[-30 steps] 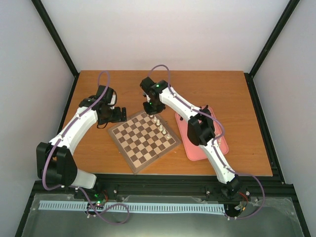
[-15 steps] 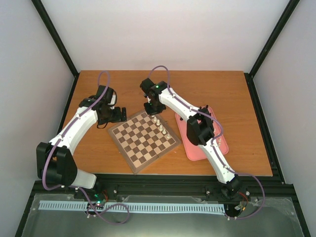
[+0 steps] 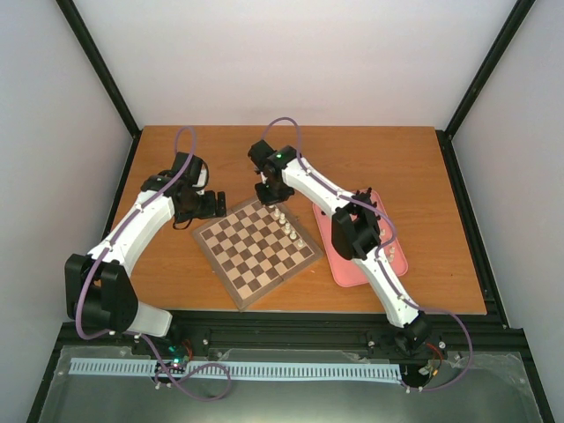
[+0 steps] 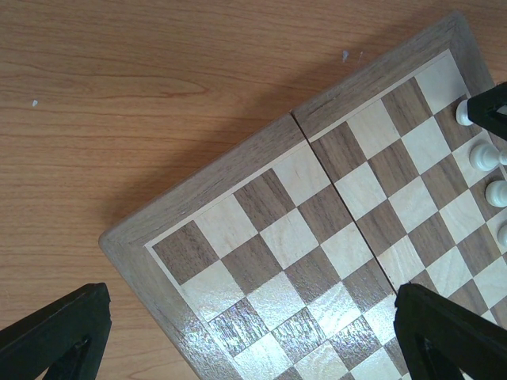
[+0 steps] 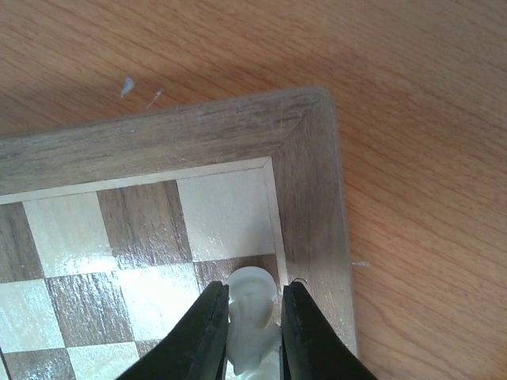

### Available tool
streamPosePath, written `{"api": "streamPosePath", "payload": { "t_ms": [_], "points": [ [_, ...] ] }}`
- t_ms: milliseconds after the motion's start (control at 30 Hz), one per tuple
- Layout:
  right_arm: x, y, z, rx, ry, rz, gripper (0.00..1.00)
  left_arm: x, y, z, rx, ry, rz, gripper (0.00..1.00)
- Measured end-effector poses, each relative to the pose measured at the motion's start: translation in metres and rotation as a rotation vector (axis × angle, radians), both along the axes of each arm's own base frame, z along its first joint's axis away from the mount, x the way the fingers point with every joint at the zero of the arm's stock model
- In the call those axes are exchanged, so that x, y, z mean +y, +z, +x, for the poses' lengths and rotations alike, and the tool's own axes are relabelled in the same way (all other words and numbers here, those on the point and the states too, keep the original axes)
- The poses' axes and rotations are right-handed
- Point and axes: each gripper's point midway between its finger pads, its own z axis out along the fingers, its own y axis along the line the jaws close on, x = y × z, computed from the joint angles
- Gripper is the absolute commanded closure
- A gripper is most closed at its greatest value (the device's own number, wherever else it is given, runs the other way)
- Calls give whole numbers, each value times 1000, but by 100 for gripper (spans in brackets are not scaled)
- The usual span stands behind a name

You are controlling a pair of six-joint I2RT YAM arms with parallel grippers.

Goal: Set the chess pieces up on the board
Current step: Place the chess piece on the chessboard.

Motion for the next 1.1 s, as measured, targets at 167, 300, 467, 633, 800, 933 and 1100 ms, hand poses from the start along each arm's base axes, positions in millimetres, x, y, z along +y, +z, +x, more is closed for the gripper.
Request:
{"api": "streamPosePath", "payload": {
  "t_ms": [167, 300, 467, 633, 800, 933, 1100],
  "points": [
    [2, 0, 2, -7, 4, 4, 90, 0, 0, 0, 0, 0, 0, 0],
    [2, 0, 3, -10, 7, 3, 87, 0, 0, 0, 0, 0, -1, 0],
    [3, 0, 3, -12, 11, 1, 84, 0, 0, 0, 0, -1, -1, 0],
    [4, 0, 1, -17, 26, -5, 80, 0, -1, 0, 4, -1, -2, 0],
    [6, 0, -1, -17, 39, -10, 77, 0, -1, 0, 4, -1, -2, 0],
    [6, -3, -5, -9, 50, -21, 76, 0, -1, 0, 4, -1, -2, 0],
    [6, -5, -9, -4, 66, -37, 76, 0, -1, 0, 4, -1, -2, 0]
  ]
}}
